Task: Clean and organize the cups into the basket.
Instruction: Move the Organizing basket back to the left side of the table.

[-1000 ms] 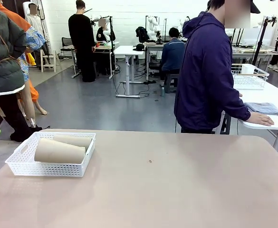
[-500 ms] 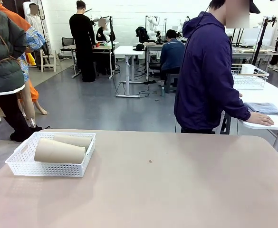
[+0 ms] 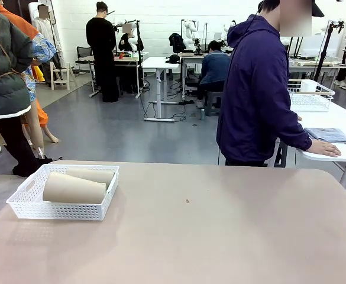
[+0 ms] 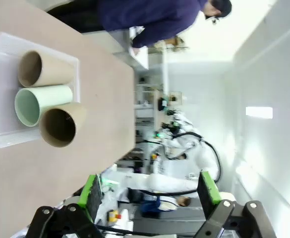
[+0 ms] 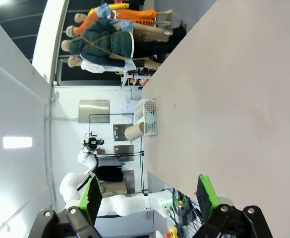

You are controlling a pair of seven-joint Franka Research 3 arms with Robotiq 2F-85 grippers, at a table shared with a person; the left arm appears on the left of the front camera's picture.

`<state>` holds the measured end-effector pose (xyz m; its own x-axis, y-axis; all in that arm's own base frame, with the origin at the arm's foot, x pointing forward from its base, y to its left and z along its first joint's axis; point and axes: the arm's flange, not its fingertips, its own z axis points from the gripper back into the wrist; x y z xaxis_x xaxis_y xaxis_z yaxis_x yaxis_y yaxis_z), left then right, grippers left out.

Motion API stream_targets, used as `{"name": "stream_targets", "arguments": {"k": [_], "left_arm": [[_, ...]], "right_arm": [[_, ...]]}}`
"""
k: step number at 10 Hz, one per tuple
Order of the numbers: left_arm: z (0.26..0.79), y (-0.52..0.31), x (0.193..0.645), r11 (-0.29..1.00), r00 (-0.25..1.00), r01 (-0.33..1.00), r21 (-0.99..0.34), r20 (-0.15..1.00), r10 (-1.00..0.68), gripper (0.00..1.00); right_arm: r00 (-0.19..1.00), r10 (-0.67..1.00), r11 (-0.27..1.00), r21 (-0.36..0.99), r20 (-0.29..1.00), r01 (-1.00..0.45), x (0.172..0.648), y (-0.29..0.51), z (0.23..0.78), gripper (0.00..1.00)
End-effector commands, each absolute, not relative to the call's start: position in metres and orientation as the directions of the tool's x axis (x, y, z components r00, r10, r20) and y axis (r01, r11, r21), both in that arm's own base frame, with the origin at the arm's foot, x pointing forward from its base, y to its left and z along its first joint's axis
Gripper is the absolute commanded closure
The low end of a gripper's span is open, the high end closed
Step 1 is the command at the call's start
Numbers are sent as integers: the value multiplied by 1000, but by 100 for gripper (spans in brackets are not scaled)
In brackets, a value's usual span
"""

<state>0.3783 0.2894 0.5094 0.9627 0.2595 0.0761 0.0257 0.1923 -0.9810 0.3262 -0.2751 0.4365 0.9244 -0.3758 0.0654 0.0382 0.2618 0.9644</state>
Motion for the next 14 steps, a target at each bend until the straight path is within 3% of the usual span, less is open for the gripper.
{"name": "stream_targets", "arguments": {"k": [1, 5, 10, 14], "left_arm": [[489, 330, 408, 184, 989, -20, -983, 7, 145, 0], [466, 344, 421, 285, 997, -51, -957, -35, 62, 0], [469, 356, 408, 278, 989, -8, -961, 34, 147, 0], [470, 359, 410, 283, 991, -49, -958, -10, 137, 0]], "right_arm": [[924, -373, 269, 963, 78, 27, 326, -273, 434, 0], [924, -373, 269, 963, 78, 27, 326, -273, 434, 0], [924, -373, 269, 963, 78, 27, 326, -273, 434, 0], [924, -373, 269, 963, 78, 27, 326, -273, 434, 0]]}}
